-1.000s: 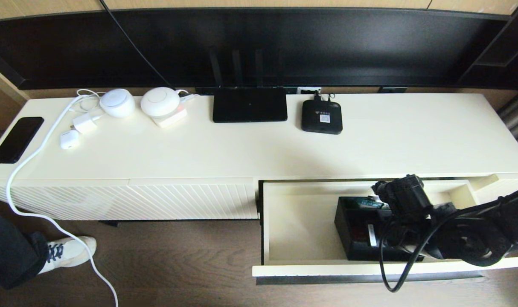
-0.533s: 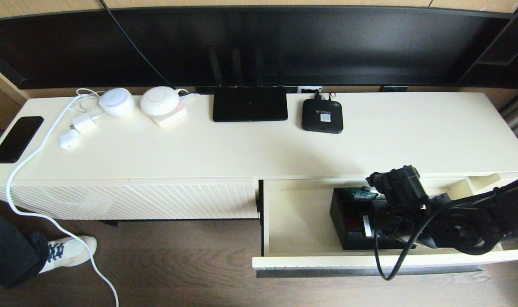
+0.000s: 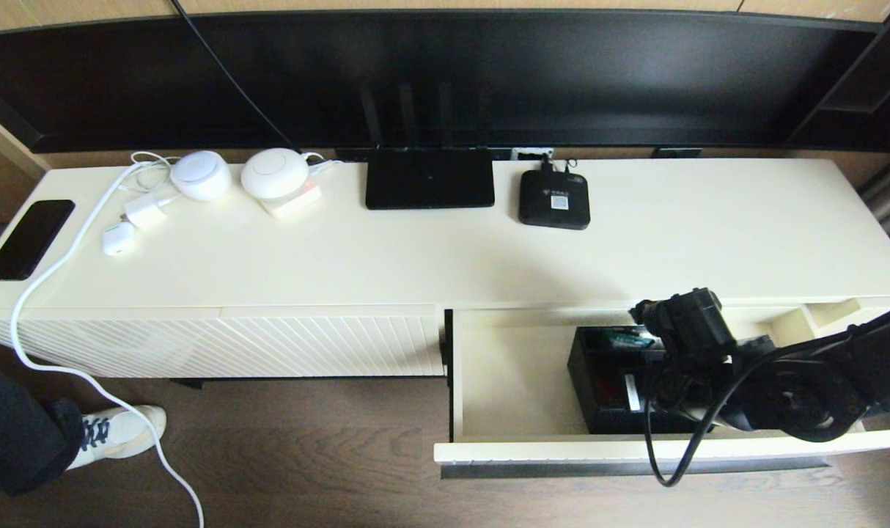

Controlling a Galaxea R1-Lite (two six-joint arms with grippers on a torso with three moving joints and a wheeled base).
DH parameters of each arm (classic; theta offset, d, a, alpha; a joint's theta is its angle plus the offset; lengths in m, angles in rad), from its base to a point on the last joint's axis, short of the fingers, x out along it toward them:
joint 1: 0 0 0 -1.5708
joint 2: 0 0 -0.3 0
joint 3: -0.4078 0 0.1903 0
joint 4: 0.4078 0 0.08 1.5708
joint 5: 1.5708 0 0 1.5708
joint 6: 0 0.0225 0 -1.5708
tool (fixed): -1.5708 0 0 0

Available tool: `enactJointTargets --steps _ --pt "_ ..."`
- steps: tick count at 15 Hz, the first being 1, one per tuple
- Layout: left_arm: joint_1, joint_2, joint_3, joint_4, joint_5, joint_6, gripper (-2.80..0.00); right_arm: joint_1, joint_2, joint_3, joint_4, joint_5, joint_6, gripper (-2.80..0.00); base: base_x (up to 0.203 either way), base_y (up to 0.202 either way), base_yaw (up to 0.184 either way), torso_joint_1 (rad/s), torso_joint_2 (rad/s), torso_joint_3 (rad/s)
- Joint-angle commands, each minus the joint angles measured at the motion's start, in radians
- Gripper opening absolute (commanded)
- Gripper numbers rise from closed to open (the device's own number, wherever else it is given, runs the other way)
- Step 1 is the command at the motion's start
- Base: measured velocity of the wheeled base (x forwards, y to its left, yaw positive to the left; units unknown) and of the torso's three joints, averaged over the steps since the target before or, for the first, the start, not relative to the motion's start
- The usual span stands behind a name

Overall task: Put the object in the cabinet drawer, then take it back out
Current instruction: Put the storage box in the drawer, then close the drawer

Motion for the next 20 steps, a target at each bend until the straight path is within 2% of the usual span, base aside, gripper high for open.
enactJointTargets --steps 1,6,8,10,15,16,18,20 --pt "0.0 0.002 0.001 0.0 0.0 0.0 -2.8 0.001 -0.006 0.002 -0.003 -0.001 0.0 0.0 0.0 0.0 0.0 0.0 0.0 0.0" --pt "0.0 0.002 0.0 0.0 0.0 0.0 -2.8 0.002 -0.046 0.032 -0.014 -0.003 -0.018 0.0 0.0 0.0 0.0 0.0 0.0 0.0" --pt "0.0 0.001 -0.001 0.0 0.0 0.0 -2.8 0.013 -0.128 0.037 0.001 -0.004 -0.029 0.0 0.0 0.0 0.0 0.0 0.0 0.0" --pt "0.0 0.002 -0.001 0.0 0.0 0.0 -2.8 0.018 -0.241 0.042 0.034 -0.005 -0.075 0.0 0.0 0.0 0.0 0.0 0.0 0.0" --pt "0.0 0.002 0.0 0.0 0.0 0.0 -2.8 0.02 -0.494 0.034 0.294 -0.006 -0.174 0.0 0.0 0.0 0.0 0.0 0.0 0.0" --pt "0.0 0.002 0.0 -0.001 0.0 0.0 -2.8 0.022 -0.533 0.026 0.361 -0.008 -0.18 -2.8 0.0 0.0 0.0 0.0 0.0 0.0" --pt "0.0 0.0 0.0 0.0 0.0 0.0 -2.8 0.046 -0.602 0.027 0.498 -0.006 -0.222 -2.8 0.0 0.0 0.0 0.0 0.0 0.0" --pt "0.0 0.002 0.001 0.0 0.0 0.0 -2.8 0.067 -0.677 0.047 0.647 0.005 -0.362 -2.8 0.0 0.0 0.0 0.0 0.0 0.0"
